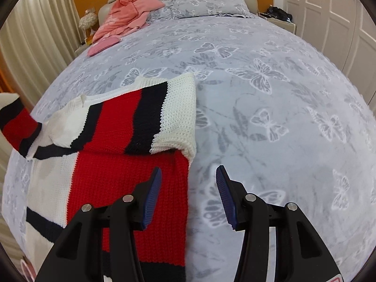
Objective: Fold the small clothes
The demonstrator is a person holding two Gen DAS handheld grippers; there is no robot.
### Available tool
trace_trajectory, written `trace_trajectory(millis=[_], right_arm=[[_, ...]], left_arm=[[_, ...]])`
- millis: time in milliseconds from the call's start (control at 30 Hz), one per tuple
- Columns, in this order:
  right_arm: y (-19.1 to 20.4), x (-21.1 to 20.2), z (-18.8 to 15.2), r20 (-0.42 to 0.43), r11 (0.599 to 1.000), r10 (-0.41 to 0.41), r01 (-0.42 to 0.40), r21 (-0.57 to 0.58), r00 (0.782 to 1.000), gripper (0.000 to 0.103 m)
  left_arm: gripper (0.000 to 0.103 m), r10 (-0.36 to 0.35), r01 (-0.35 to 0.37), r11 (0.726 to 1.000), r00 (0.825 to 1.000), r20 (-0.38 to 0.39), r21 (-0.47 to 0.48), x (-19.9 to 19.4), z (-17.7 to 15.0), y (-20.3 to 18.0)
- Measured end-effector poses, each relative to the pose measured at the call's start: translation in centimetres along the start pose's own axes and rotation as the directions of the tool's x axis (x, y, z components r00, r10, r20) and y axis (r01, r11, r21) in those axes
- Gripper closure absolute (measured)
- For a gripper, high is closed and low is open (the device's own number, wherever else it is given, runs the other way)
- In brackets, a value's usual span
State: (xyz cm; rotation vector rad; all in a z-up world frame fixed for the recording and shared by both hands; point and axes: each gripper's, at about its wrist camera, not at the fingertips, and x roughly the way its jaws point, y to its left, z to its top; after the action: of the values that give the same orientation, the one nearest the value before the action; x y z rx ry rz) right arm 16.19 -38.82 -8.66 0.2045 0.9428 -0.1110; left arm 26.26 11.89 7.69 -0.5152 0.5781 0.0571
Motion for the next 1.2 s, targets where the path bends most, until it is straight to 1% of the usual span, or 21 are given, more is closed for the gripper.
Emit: trace_trajectory(millis=[67,133,167,233,267,300,333,400,467,600,667,767,833,867,900,933,967,1033,1100,1167,1200], right_arm=[[0.1,0.0,-0.4,-0.007,1.0,0.021,-0.021,0.019,1.0,0.056],[0.4,-0.1,-0.6,-0.01,1.0,0.021,-0.021,0.012,1.0,0.055],[0.6,-0.1,-0.6,-0.014,1.0,0.019,-0.019,0.004,1.0,0.055],[0.7,-0.2,-0.5,-0.019,1.0,0.021,-0.021,0.001,1.0,0.054],[0.8,-0.2,-0.5,-0.016,1.0,0.026,-0.026,0.003,1.0,0.054],[0.8,-0.4,-0.3,-0.011,0.999,0.034,-0.034,0.002,0.999,0.054],[1.0,-0.6,0.0,-0.004,0.999,0.042,-0.042,-0.002,0.999,0.052],[1.2,-0.9,1.1,0.002,0.997,0.072,-0.072,-0.009,0.997,0.044],[2.1,-0.2,2.9,-0.016,0.991,0.13,-0.13,-0.013,0.991,0.038],[5.5,3.6,7.0,-0.066,0.965,0.259,-0.26,-0.005,0.963,0.036],[7.1,6.2,8.6,-0.091,0.955,0.297,-0.298,0.002,0.95,0.035],[8.6,11.1,10.4,-0.137,0.96,0.277,-0.268,0.082,0.951,0.035],[9.4,13.9,10.9,-0.174,0.96,0.266,-0.245,0.133,0.948,0.035],[9.8,14.7,11.0,-0.18,0.959,0.272,-0.249,0.138,0.945,0.04],[10.4,15.3,11.0,-0.182,0.953,0.292,-0.27,0.136,0.939,0.051],[11.4,15.9,11.1,-0.199,0.947,0.315,-0.295,0.125,0.928,0.08],[11.8,15.9,11.4,-0.207,0.945,0.324,-0.304,0.124,0.923,0.095],[11.9,13.8,12.1,-0.125,0.931,0.36,-0.346,0.119,0.924,0.095],[11.2,9.6,12.8,-0.009,0.927,0.369,-0.367,0.08,0.93,0.096],[9.4,6.0,12.2,0.082,0.942,0.328,-0.332,0.046,0.941,0.096],[8.4,5.4,11.7,0.093,0.955,0.289,-0.294,0.038,0.953,0.096]], left_arm=[[0.097,-0.081,0.083,0.996,0.996,-0.035,0.041,0.6,-1.4,-4.0],[0.097,-0.176,0.183,0.981,0.98,-0.097,0.071,1.8,-4.2,-9.0],[0.094,-0.195,0.205,0.975,0.974,-0.119,0.081,2.4,-5.6,-10.8],[0.077,-0.21,0.232,0.966,0.962,-0.174,0.112,3.9,-9.1,-14.2],[0.05,-0.19,0.222,0.966,0.958,-0.217,0.135,4.9,-11.6,-15.7],[0.04,-0.161,0.196,0.971,0.959,-0.235,0.134,5.2,-13.5,-16.3],[0.04,-0.17,0.199,0.975,0.954,-0.247,0.099,5.2,-15.7,-16.2],[0.039,-0.199,0.217,0.976,0.938,-0.283,0.034,5.1,-17.8,-14.9],[0.036,-0.218,0.207,0.976,0.926,-0.308,-0.069,4.9,-19.4,-11.8],[0.035,-0.138,0.079,0.978,0.94,-0.314,-0.193,5.4,-19.0,-4.9],[0.035,-0.084,-0.002,0.961,0.952,-0.296,-0.278,6.0,-17.7,-0.9],[0.035,-0.048,-0.054,0.936,0.959,-0.279,-0.347,6.9,-16.0,2.5],[0.035,-0.028,-0.085,0.924,0.958,-0.287,-0.374,7.7,-15.5,4.0],[0.035,-0.027,-0.089,0.919,0.958,-0.286,-0.384,8.1,-15.4,4.6],[0.035,-0.026,-0.092,0.916,0.957,-0.289,-0.39,8.6,-15.2,5.2],[0.035,-0.021,-0.1,0.914,0.956,-0.292,-0.394,9.0,-15.3,5.3],[0.035,-0.026,-0.097,0.911,0.956,-0.291,-0.4,9.1,-15.4,5.5],[0.035,-0.035,-0.097,0.904,0.954,-0.298,-0.416,10.0,-15.8,5.7],[0.035,-0.049,-0.084,0.899,0.955,-0.291,-0.429,10.2,-15.9,5.9],[0.035,-0.049,-0.081,0.9,0.958,-0.284,-0.429,10.6,-16.0,5.9],[0.035,-0.047,-0.082,0.904,0.956,-0.288,-0.419,10.9,-16.2,5.9]])
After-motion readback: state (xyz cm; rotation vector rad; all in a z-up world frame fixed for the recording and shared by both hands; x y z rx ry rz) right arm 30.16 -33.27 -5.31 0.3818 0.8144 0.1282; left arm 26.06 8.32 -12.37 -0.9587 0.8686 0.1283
